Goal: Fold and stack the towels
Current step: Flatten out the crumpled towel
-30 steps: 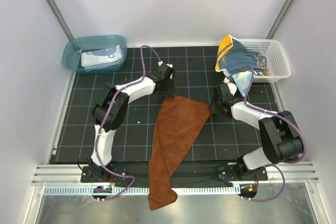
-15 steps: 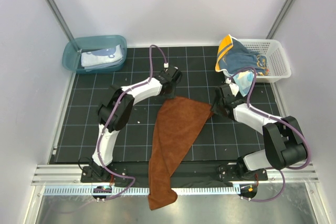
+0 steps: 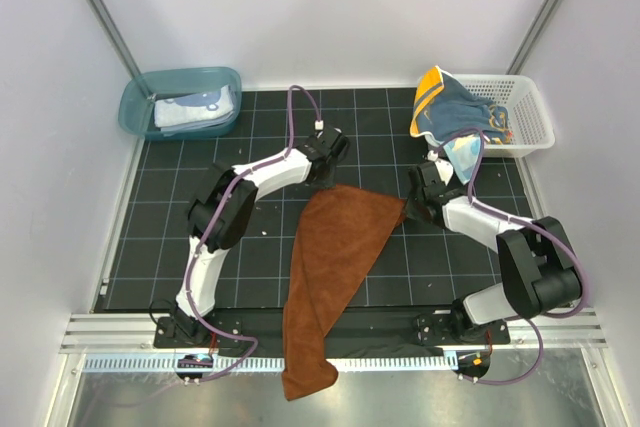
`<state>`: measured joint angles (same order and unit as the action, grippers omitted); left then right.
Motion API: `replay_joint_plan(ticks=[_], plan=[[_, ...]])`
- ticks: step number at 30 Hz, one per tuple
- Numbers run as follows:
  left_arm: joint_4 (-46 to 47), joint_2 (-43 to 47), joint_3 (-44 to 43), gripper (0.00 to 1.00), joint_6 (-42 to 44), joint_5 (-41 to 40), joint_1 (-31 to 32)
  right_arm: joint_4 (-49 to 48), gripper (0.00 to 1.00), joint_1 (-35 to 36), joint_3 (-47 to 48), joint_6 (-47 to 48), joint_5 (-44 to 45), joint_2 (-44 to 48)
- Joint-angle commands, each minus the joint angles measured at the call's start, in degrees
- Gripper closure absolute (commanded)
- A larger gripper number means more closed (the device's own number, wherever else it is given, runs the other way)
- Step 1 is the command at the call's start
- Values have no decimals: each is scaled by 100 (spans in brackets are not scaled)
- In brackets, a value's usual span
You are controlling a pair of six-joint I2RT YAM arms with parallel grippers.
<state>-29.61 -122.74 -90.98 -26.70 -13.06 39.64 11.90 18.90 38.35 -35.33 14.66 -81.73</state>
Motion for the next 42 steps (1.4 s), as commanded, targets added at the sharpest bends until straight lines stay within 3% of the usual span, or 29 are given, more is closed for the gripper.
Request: replay_joint_plan(ticks=[1, 14, 26, 34, 42], plan=[[-529, -207, 151, 100, 86, -196, 0, -197, 71, -17, 208, 149, 125, -150], [-326, 434, 186, 100, 244, -592, -9, 198, 98, -17, 788, 483, 81, 130], [-1003, 1979, -359, 100, 340, -1383, -9, 1121, 99, -18, 2255, 1221, -217, 1291], [-1442, 3264, -763, 100, 647, -1261, 9, 1613, 99, -17, 3256, 1748, -648, 1880], [-2057, 3968, -1782, 100, 1123, -962, 220, 1921, 99, -17, 4198, 2276, -1017, 2284]])
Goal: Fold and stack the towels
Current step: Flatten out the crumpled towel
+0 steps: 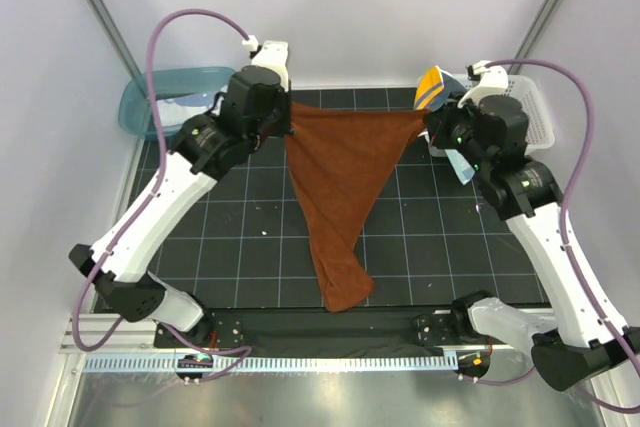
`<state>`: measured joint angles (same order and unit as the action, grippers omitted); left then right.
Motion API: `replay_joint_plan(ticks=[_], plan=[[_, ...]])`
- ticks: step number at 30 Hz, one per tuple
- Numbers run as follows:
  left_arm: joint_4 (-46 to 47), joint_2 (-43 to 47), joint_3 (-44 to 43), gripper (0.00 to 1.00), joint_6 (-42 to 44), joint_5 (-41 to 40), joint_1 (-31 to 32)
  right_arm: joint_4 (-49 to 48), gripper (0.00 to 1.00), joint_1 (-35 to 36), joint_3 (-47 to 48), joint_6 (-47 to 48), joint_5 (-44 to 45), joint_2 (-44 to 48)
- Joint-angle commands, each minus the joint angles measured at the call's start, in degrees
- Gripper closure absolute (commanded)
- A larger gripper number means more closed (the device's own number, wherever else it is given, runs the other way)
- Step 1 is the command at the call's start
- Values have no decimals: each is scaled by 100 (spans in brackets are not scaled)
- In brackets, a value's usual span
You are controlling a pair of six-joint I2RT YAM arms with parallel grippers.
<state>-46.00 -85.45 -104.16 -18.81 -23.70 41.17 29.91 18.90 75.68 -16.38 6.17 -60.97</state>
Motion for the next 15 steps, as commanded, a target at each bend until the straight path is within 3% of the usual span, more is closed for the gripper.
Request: replay_joint_plan(ticks=[1, 15], plan=[[-523, 335, -543, 100, 369, 112, 119, 181, 99, -17, 639, 434, -187, 234], [-849, 1267, -1308, 100, 650, 577, 304, 419, 99, -17, 1713, 1005, -529, 586]])
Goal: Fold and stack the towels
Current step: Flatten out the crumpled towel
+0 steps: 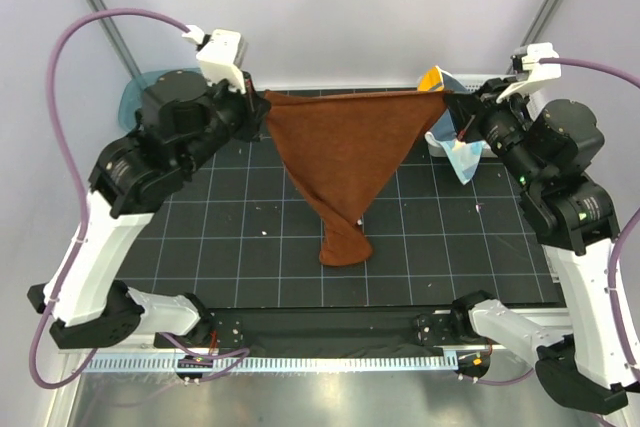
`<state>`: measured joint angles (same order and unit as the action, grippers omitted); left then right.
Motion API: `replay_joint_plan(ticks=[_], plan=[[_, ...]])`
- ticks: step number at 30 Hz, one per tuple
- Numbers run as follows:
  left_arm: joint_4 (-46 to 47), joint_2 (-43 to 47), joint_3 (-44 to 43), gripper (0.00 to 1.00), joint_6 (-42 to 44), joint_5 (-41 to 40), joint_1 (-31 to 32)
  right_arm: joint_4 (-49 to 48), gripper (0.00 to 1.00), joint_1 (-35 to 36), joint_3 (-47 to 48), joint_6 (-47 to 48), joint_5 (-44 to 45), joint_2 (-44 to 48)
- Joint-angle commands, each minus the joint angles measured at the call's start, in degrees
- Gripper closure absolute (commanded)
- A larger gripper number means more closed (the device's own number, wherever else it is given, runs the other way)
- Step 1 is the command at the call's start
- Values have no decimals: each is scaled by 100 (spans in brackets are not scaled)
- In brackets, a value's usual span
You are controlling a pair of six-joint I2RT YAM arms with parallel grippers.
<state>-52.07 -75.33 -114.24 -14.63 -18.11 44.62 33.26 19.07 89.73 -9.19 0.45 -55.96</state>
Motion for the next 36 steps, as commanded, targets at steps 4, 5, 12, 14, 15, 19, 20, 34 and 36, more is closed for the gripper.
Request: replay_joint_plan(ticks=[4, 5, 12, 14, 15, 19, 20, 34, 36], plan=[[-391, 291, -661, 100, 233, 281, -32, 181, 99, -35, 624, 330, -220, 121], [-409, 326, -722, 100, 224, 369, -41, 207, 99, -35, 676, 356, -238, 138], [-558, 528, -855, 100, 162, 878, -41, 497, 99, -35, 1125, 383, -581, 323], [-602, 633, -837, 100, 136, 1054, -32, 568, 99, -35, 1186, 383, -686, 393], [-611, 677, -829, 100, 136, 1159, -41, 646, 99, -26, 1274, 383, -721, 437], [-646, 888, -846, 100, 66, 1529, -32, 910, 99, -35, 1564, 383, -967, 534], [-646, 975, -863, 100, 48, 1651, -41, 954, 99, -35, 1617, 366, -1037, 560], [-734, 1301, -1321, 100, -294, 2286, -32, 1482, 99, -35, 2690, -12, -1618, 666], [-725, 1293, -1277, 100, -321, 2198, -41, 1509, 99, -35, 2655, -13, -1601, 622]])
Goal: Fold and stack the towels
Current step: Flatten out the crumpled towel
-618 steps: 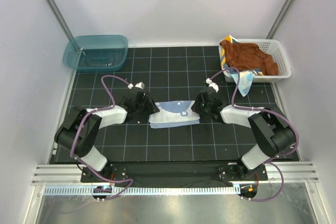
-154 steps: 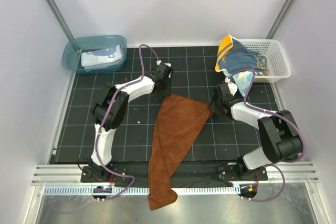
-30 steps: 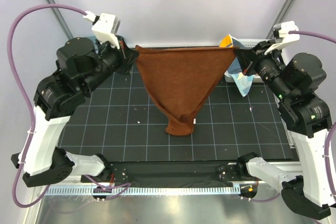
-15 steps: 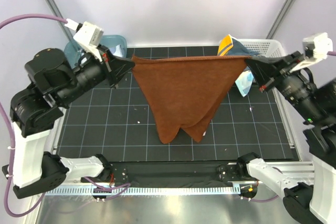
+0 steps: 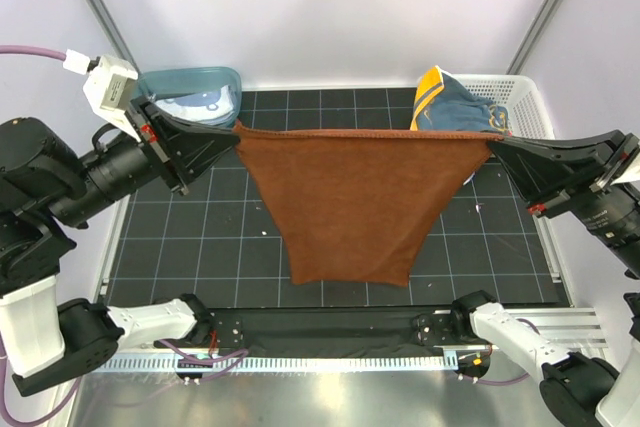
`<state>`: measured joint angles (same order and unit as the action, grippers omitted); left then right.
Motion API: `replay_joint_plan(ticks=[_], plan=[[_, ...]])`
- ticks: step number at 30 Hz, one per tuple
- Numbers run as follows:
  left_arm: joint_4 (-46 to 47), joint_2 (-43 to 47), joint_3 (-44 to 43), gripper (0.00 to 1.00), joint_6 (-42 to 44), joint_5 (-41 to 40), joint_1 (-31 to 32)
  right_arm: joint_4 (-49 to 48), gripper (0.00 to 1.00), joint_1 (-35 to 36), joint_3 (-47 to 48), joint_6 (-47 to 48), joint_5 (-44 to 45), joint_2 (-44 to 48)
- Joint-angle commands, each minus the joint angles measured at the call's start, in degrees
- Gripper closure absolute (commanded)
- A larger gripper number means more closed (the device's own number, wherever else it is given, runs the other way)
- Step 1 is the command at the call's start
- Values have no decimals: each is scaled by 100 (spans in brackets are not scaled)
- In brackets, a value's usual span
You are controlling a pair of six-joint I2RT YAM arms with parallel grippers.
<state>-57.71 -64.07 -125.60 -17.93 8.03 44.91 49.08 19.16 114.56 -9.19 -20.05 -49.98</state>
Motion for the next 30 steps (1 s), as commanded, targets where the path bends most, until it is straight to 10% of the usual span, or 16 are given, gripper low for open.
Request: replay_joint_plan(ticks=[1, 10, 16, 30], plan=[[-109, 141, -79, 100, -8, -556, -70, -83, 99, -44, 119, -39, 528, 14], [743, -376, 1107, 100, 229, -1989, -166, -1031, 99, -44, -1690, 40, 1371, -556], [1876, -1422, 1687, 100, -165, -821, -1808, -2226, 99, -52, -2535, 163, 1952, -1933], [3609, -5342, 856, 100, -351, -65, -3224, -4249, 99, -905, -1061, 93, 1654, -6239]])
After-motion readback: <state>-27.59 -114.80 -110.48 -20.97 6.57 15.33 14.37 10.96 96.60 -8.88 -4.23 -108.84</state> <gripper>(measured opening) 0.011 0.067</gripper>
